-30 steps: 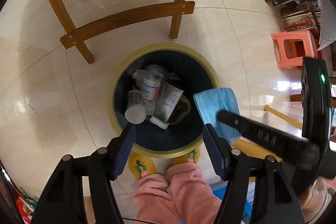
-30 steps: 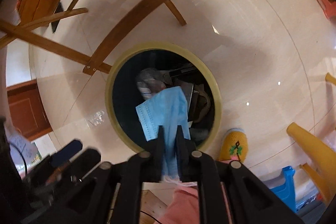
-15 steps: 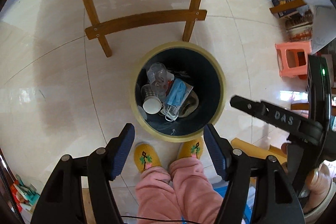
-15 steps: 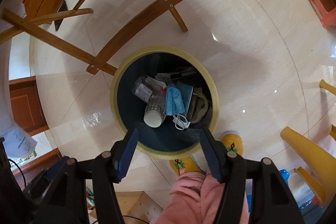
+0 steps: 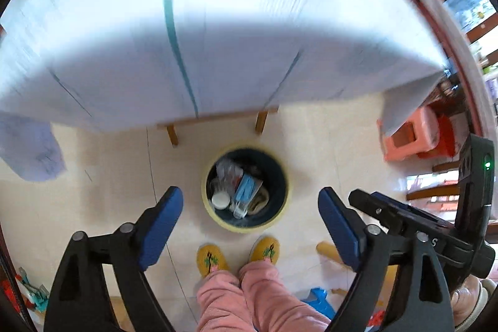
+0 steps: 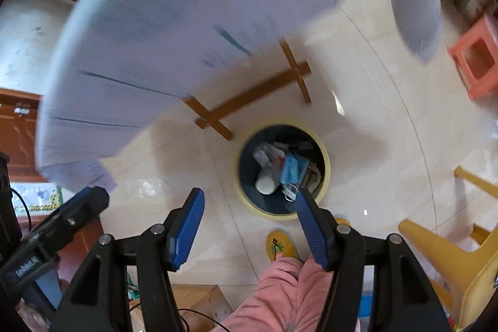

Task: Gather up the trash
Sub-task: 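Raise both tools back over the table toward the carton and bag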

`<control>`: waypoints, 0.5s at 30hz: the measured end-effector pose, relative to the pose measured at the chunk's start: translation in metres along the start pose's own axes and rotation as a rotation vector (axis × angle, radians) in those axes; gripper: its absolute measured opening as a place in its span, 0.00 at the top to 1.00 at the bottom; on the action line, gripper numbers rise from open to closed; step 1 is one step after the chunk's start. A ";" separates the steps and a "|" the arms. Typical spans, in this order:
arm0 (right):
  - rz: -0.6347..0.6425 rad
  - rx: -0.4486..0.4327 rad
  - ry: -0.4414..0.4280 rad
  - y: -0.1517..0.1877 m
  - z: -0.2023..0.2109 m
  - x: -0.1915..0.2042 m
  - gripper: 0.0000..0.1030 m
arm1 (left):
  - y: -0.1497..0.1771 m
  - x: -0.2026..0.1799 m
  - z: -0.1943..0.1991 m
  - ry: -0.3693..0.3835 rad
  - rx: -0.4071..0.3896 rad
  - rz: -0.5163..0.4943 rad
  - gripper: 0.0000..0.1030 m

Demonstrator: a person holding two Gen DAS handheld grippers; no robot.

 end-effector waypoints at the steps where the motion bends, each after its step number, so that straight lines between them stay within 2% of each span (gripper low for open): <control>1: 0.017 -0.013 -0.006 -0.003 0.015 0.007 0.41 | -0.007 -0.004 0.023 0.001 -0.034 -0.005 0.15; 10: 0.166 -0.180 -0.057 -0.048 0.150 0.057 0.41 | -0.055 -0.030 0.179 0.011 -0.300 -0.031 0.13; 12: 0.182 -0.223 -0.072 -0.059 0.175 0.061 0.41 | -0.065 -0.033 0.207 0.017 -0.362 -0.020 0.05; 15: 0.204 -0.279 -0.096 -0.075 0.209 0.070 0.41 | -0.078 -0.030 0.236 0.029 -0.429 0.003 0.05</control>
Point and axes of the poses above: each gripper's, at about its wrist camera, not at the fingertips, and z roughly against the way its jaws point, x to its left, y to its underside, the point moved 2 cm from there along -z, roughly the way its jaws point, and after that the axes turned 1 degree about y, right-handed, at the moved point
